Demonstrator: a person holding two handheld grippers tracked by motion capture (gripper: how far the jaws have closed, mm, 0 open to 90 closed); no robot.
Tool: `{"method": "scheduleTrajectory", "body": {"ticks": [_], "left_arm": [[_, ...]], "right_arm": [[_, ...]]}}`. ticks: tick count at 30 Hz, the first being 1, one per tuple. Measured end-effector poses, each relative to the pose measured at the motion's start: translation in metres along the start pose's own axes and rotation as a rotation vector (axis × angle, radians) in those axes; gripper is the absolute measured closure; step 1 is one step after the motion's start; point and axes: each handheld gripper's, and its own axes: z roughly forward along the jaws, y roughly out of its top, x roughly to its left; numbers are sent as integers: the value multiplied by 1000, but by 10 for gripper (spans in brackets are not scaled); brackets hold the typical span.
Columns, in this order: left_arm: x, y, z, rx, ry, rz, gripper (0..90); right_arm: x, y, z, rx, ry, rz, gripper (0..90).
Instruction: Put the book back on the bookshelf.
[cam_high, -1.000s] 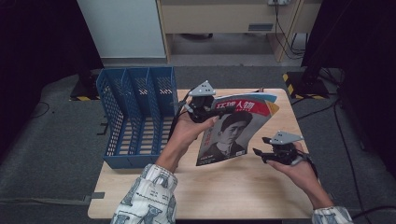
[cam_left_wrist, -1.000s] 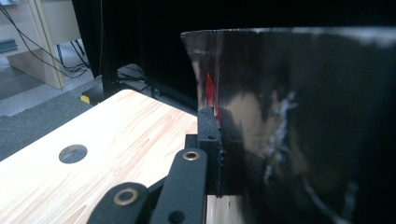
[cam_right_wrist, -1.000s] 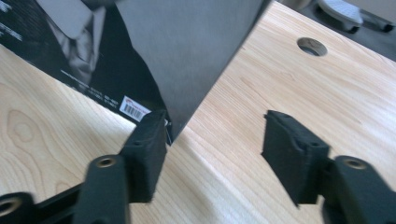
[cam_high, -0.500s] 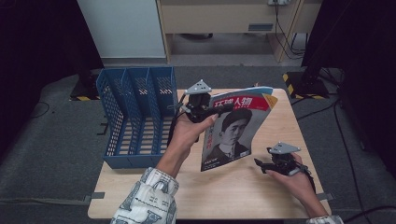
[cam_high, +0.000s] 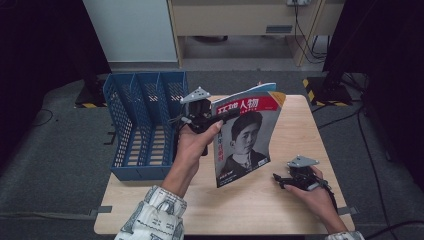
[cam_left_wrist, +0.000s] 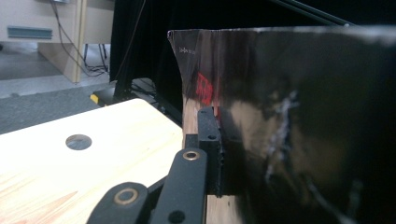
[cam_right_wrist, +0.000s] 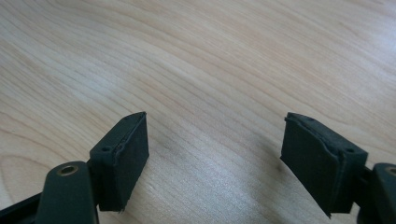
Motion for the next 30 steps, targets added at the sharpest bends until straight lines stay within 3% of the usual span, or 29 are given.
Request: {"method": "scheduleTrajectory", "body": {"ticks": [5, 12, 30], "left_arm": [[0, -2, -8, 6, 19, 23, 866], [1, -4, -21, -4, 21, 17, 866], [3, 7, -61, -43, 50, 7, 866]], "right_arm": [[0, 0, 1, -4, 5, 12, 217], [-4, -2, 4, -7, 26, 71, 184], [-4, -2, 4, -6, 20, 74, 181]]}}
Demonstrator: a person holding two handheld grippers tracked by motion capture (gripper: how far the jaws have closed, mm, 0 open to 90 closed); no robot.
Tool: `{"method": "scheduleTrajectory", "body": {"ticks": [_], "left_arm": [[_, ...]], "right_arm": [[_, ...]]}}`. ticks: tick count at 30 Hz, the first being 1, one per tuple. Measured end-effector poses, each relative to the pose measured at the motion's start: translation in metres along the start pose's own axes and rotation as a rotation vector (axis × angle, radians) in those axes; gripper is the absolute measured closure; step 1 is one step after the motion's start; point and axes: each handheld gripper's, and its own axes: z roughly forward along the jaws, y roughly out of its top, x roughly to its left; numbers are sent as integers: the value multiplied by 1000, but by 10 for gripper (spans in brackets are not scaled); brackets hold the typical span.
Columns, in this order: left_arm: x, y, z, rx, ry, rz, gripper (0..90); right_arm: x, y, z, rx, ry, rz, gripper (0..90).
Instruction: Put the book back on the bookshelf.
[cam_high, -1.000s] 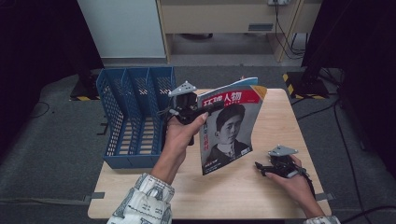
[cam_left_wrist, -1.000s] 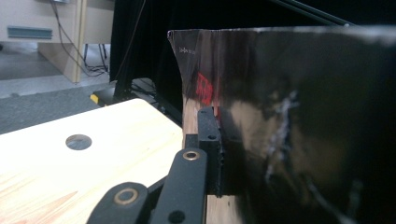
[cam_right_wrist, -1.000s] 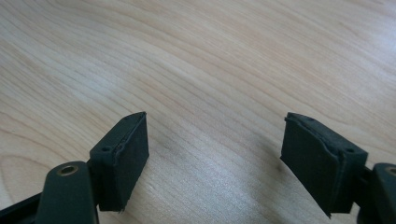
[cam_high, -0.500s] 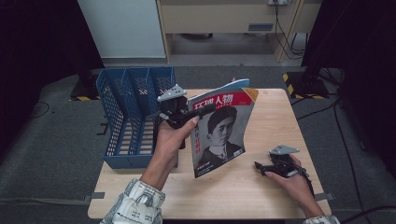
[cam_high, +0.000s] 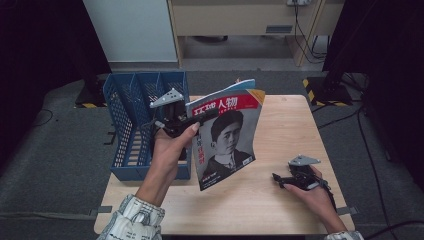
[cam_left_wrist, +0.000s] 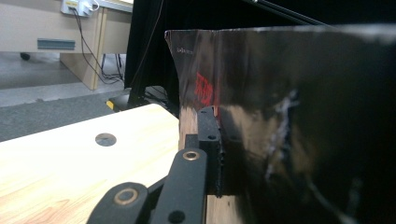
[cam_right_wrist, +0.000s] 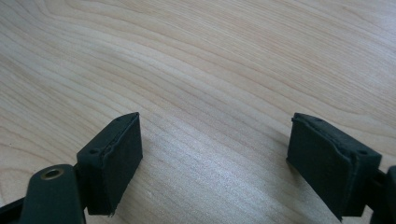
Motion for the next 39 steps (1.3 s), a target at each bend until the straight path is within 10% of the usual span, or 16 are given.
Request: {"method": "scheduleTrajectory", "body": {"ticks": [39], "left_arm": [[32, 3, -60, -72, 73, -70, 865]], "right_arm": [[0, 0, 0, 0, -3, 5, 181]]}}
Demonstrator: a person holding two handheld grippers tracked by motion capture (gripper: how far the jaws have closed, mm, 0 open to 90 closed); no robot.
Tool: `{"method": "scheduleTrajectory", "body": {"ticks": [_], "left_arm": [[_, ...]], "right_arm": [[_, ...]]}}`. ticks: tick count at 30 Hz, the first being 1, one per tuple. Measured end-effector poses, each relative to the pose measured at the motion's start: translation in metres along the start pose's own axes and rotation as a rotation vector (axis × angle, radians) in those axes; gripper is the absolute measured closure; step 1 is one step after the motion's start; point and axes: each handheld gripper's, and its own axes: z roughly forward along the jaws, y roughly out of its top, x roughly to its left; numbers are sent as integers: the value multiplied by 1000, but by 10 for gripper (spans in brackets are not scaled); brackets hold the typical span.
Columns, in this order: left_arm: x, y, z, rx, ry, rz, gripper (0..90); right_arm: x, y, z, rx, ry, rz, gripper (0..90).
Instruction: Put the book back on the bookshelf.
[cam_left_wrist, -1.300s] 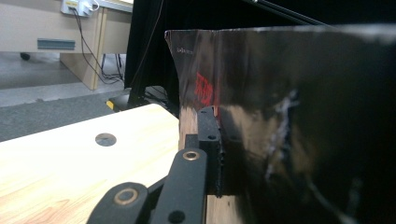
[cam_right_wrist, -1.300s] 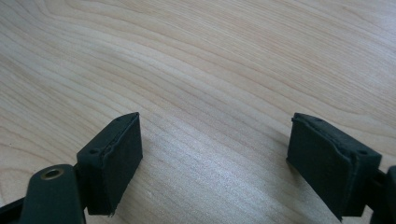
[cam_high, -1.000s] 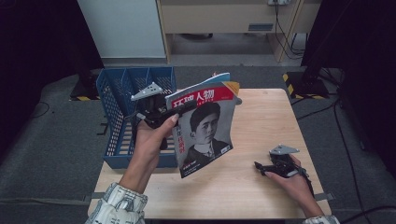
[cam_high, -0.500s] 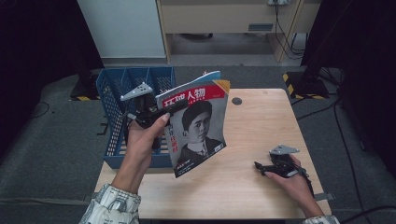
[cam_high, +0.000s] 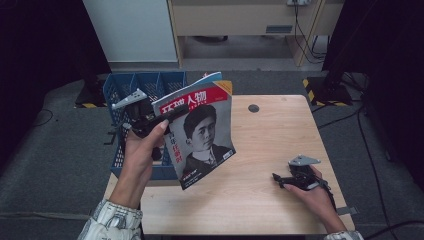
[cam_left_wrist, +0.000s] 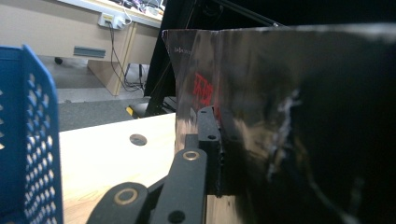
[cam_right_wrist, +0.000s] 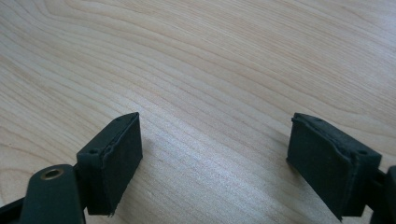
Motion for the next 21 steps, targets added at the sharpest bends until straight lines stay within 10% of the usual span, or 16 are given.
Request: {"method": "scheduleTrajectory", "body": {"ticks": [21], "left_arm": [[16, 12, -40, -63, 46, -23, 865]], "right_arm": [[0, 0, 0, -1, 0, 0, 181]]}}
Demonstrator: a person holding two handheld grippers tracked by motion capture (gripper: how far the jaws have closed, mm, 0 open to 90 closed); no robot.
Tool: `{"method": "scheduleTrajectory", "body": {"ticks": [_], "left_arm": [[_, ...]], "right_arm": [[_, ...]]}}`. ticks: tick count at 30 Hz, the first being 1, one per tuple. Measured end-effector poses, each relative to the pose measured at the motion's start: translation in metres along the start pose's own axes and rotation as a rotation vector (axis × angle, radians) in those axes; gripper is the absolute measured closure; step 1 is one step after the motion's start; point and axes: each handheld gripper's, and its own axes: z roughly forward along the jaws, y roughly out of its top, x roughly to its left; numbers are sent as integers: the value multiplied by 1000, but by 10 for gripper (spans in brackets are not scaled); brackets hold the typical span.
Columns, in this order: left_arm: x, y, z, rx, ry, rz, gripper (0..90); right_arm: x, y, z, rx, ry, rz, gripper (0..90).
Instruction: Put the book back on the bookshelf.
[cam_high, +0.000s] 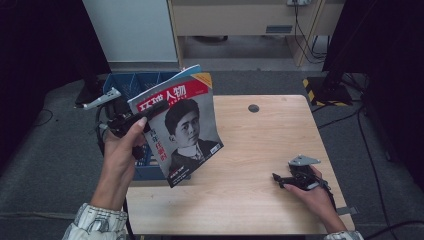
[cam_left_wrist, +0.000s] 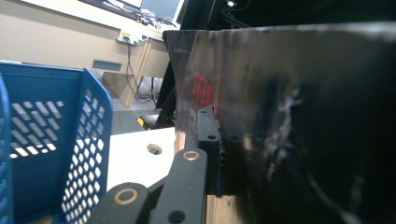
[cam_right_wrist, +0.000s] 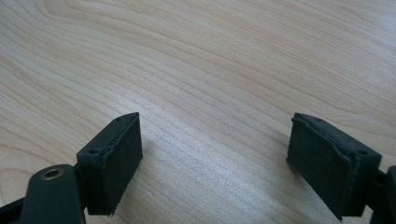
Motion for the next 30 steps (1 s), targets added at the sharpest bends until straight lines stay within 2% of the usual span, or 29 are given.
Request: {"method": "scheduleTrajectory", "body": {"ticks": [7, 15, 25, 30], "left_arm": [[12, 2, -14, -24, 22, -26, 865], [22, 3, -32, -34, 57, -28, 865], [33, 3, -45, -36, 83, -31, 865], [39, 5, -53, -52, 95, -41, 865]], "right_arm": [[0, 0, 0, 2, 2, 3, 181], [0, 0, 0, 2, 0, 3, 181], [0, 0, 0, 3, 1, 0, 180], [0, 0, 0, 3, 2, 0, 181]]}}
